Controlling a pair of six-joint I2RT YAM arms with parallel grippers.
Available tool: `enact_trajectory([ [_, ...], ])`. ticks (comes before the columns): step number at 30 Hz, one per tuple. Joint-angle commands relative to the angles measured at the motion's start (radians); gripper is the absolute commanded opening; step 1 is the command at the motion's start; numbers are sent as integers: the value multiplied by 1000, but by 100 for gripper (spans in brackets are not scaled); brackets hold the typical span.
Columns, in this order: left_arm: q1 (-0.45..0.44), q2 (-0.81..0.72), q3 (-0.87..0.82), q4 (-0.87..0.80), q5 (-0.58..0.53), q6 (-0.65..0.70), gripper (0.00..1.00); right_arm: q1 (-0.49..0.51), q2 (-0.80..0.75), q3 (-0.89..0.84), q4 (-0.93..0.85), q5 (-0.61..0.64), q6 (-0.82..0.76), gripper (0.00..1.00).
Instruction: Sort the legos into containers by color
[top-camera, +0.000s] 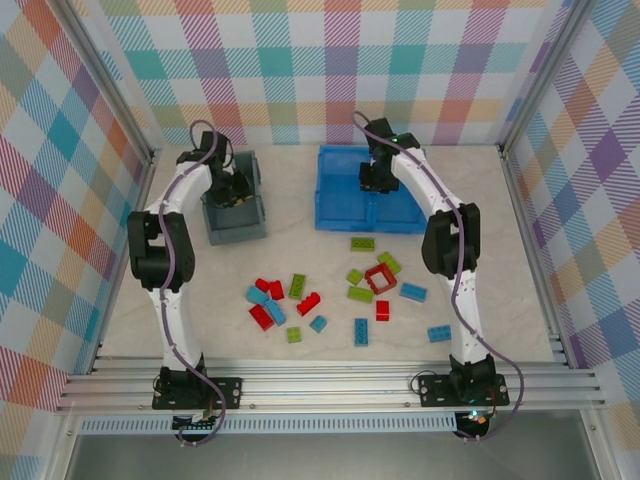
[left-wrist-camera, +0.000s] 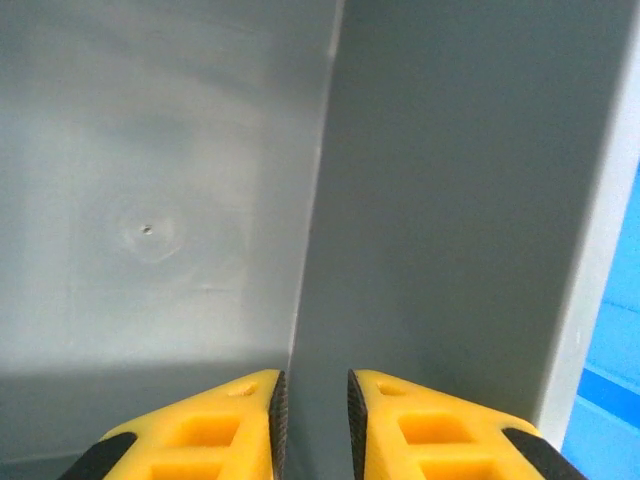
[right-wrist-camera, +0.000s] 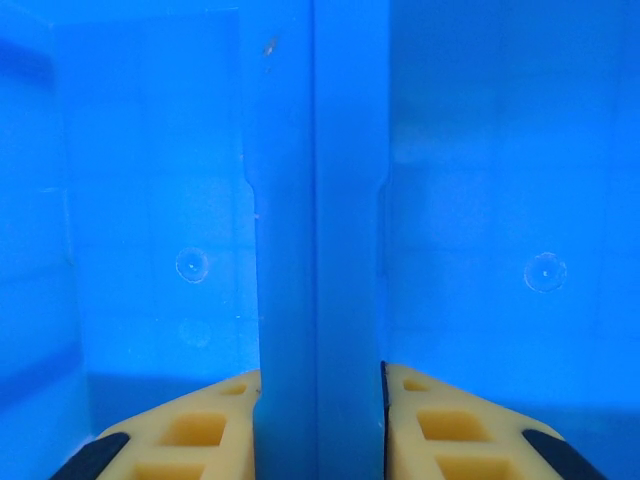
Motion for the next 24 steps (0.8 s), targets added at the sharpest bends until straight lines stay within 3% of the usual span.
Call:
enact_trajectory([
  [1,-48,16,23,11,47,-5,24,20,-17,39,12,-92,-1,25],
  [8,-140,58,59,32,54,10,24,39,26,93,1,-124,-57,25],
  [19,-245,139,184,-46,55,139,17,21,78,203,-54,-147,-209,24],
  [24,-249,4,152,-35,-99,89,31,7,60,179,-66,-144,-192,22],
])
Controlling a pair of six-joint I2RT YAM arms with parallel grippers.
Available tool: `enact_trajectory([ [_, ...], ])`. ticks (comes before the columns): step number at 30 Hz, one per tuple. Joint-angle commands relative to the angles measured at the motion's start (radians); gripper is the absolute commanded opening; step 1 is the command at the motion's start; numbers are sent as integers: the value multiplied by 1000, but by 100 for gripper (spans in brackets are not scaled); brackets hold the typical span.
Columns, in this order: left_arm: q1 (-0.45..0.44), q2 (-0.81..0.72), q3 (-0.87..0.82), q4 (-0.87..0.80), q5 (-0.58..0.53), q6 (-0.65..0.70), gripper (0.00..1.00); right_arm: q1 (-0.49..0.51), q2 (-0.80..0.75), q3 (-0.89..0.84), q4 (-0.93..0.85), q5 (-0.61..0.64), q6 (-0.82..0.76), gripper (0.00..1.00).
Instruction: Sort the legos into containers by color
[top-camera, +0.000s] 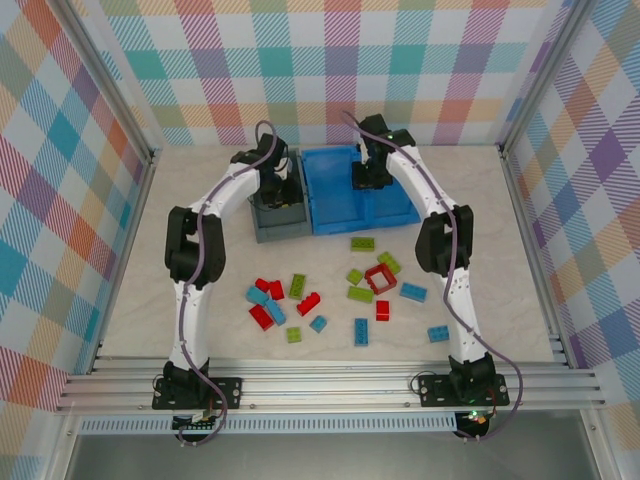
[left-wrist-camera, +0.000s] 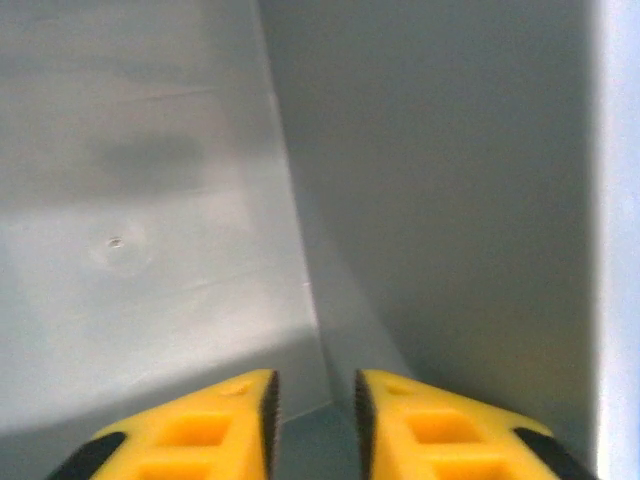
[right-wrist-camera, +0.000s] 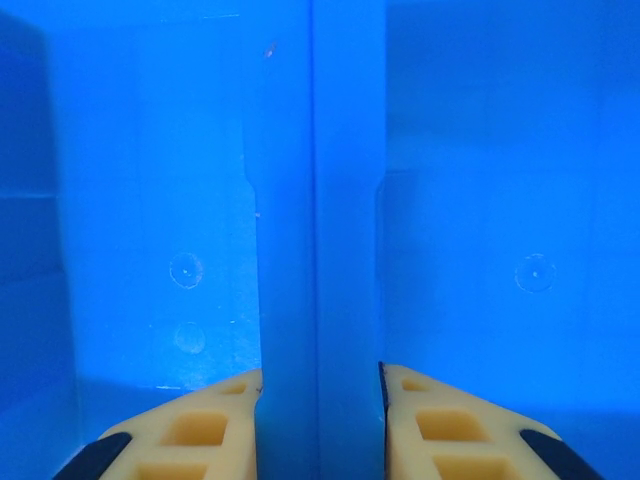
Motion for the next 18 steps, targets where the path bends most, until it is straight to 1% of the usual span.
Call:
enact_trajectory([
  [1,-10,-138,12,-32,-104,-21,34,-3,-29,2,17,-61,0,22],
  [2,-10,-162,14,-41,-120,-32,36,-5,-38,-11,26,-59,9,22],
  [5,-8,-243,-9,-58,-169,-59,37,-10,-47,-23,40,-46,38,23],
  [7,-1,-266,-18,-87,-190,-66,36,-12,-43,-13,36,-29,50,23],
  [10,14,-267,-43,-121,-185,-65,36,-30,-34,-2,22,-19,77,22],
  [15,23,-351,-187,-37,-172,-77,35,-43,-25,3,30,-31,65,23],
  [18,23,-373,-219,-22,-155,-79,36,-43,7,41,20,-58,52,23],
])
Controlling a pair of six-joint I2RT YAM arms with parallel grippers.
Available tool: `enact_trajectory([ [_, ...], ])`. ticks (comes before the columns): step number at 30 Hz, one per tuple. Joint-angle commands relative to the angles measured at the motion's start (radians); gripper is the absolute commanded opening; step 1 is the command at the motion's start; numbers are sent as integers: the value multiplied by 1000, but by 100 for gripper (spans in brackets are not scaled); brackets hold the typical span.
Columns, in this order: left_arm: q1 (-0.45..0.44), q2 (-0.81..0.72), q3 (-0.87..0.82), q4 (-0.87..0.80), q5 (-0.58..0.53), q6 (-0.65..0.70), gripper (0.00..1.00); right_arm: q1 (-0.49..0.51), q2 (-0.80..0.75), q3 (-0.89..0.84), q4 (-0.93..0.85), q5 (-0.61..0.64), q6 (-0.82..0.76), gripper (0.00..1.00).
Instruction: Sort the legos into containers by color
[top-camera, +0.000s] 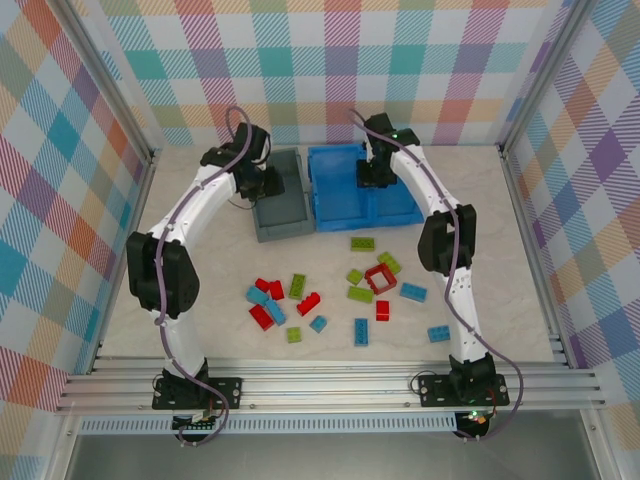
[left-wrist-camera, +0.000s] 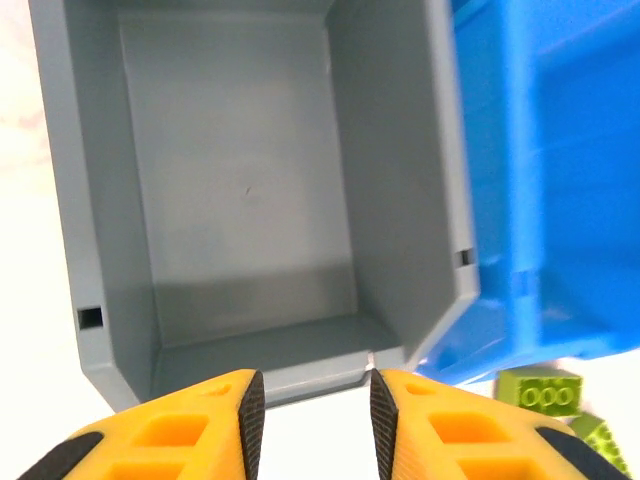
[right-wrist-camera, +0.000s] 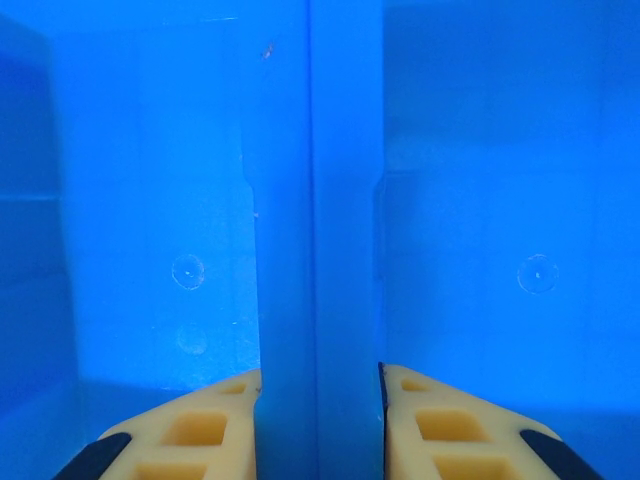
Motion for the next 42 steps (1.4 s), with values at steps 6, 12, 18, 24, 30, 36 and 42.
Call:
enact_trajectory([
  [6,11,1,-32,10,35,-1,36,2,45,91,-1,-129,7,26],
  [12,11,26,-66,33,13,-4,36,35,76,138,-21,-127,12,28],
  [18,11,-45,-131,67,-5,-16,37,45,64,132,-22,-124,28,42],
  [24,8,-200,-202,69,-33,-49,43,58,-18,107,-23,-92,46,57],
  [30,-12,-377,-292,25,-22,-87,47,58,-223,-16,21,-35,63,67],
  [36,-46,-567,-408,-31,-15,-145,49,63,-529,-303,109,-22,97,68],
  [42,-104,-684,-485,-138,-65,-247,48,104,-835,-639,173,-29,144,67],
])
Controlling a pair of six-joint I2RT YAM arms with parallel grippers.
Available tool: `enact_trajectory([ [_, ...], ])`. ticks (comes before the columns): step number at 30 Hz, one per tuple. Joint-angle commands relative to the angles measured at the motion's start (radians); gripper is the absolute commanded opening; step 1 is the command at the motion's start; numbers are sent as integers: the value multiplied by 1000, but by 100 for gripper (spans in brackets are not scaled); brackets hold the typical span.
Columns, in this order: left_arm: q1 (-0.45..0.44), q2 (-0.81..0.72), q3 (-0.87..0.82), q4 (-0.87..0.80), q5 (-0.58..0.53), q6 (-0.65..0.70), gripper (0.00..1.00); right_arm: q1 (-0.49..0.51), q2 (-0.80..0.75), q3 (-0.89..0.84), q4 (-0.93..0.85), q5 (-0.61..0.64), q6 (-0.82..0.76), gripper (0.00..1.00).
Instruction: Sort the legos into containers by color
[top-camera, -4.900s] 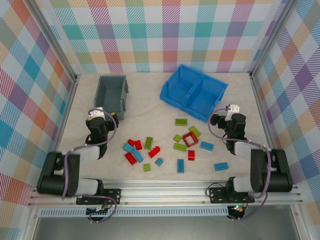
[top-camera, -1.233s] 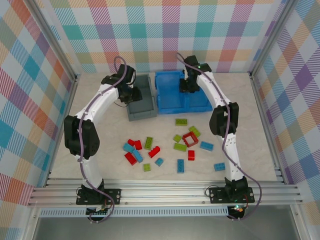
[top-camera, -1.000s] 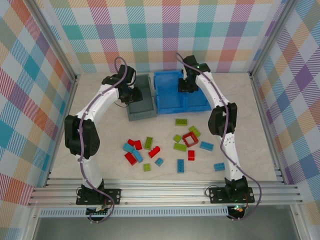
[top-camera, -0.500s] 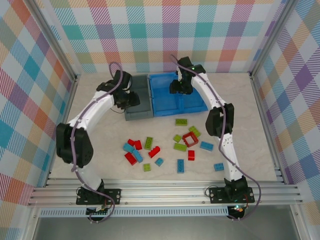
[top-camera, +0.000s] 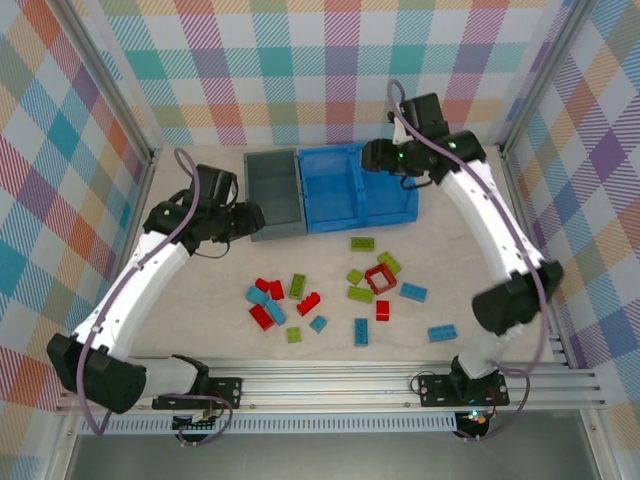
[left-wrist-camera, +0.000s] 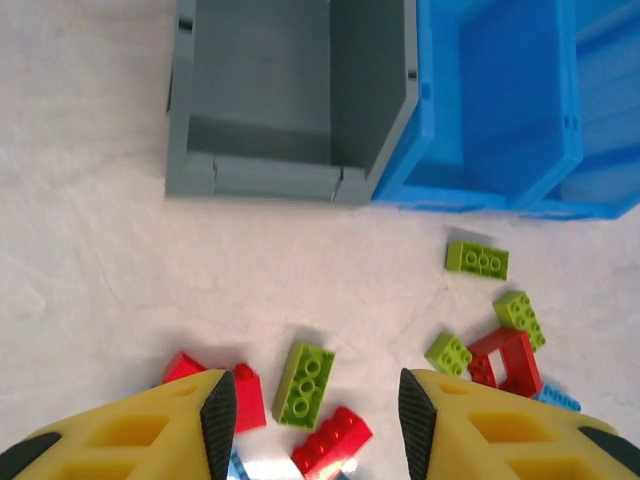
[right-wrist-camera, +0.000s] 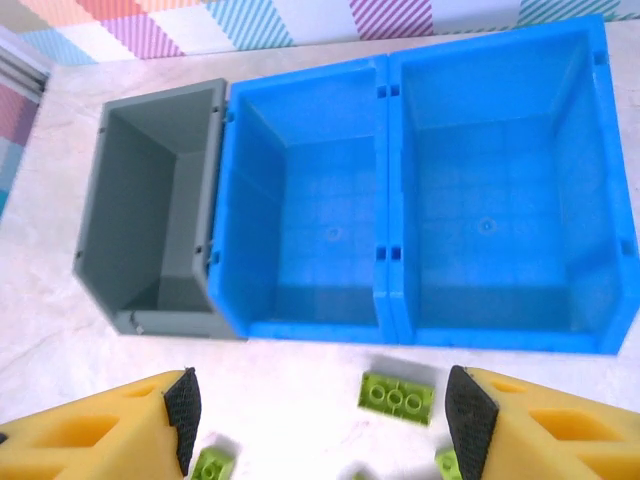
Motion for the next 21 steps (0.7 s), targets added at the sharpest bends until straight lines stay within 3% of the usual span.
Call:
enact_trajectory([
  [1,-40,-69,-67,-94,-43,-102,48,43,-118,-177,33,-5,50,68],
  [6,-87,-150,-246,-108,-80,-246,47,128,-336,-425,36,-42,120,68],
  [13,-100,-239,-521,44,-52,-439,53,362,-538,-735,99,-90,226,72],
  [17,-99,-128,-519,93,-52,-324,54,501,-566,-847,154,-45,260,73],
  [21,-100,-3,-497,97,-85,-160,55,553,-543,-862,153,-19,279,73],
])
